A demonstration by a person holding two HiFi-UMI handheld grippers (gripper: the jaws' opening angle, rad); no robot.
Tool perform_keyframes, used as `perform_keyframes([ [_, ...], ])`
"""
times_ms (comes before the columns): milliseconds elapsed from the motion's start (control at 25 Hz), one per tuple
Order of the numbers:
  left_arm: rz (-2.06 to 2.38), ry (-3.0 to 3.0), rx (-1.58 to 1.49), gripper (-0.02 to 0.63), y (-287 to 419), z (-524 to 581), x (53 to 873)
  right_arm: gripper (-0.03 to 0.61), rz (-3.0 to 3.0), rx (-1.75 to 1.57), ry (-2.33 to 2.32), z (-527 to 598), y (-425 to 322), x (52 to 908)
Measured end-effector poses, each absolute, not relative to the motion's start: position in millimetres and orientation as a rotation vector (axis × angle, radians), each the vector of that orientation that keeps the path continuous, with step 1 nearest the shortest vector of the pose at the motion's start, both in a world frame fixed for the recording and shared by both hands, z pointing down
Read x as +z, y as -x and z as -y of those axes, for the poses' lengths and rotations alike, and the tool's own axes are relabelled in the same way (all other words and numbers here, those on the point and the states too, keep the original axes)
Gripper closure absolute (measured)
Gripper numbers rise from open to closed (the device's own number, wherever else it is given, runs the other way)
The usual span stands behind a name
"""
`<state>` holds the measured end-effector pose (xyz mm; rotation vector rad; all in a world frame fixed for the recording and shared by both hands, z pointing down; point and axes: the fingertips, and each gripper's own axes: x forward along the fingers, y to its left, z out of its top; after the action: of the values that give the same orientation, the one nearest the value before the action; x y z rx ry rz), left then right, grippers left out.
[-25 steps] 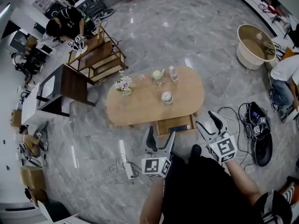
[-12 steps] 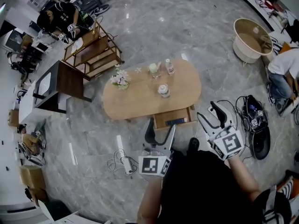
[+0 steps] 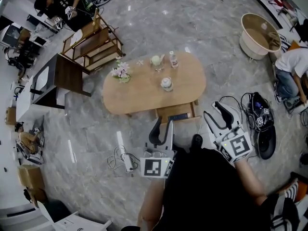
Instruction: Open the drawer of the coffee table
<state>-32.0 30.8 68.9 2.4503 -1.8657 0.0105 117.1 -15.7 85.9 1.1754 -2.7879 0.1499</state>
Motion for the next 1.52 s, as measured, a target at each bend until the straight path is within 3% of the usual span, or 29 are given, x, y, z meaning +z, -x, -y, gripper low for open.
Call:
perform_keyframes([
  [360,1.905,-2.424,0.007,0.569,40.6,-35.6,70.9,0.458,2.787,0.129,-1.177,14.0,-117.5,89.5],
  [720,1.926,-2.389,0.007,0.594,49.3,-39.2,69.7,0.558,2.775,0.126,-1.236,15.4,-130.8,85.6],
  [1520,1.945,-2.343,0.011,0.594,58.2,-42.5,74.4,0.566,2.796,0.138,-1.232,13.7,-142.6,79.9],
])
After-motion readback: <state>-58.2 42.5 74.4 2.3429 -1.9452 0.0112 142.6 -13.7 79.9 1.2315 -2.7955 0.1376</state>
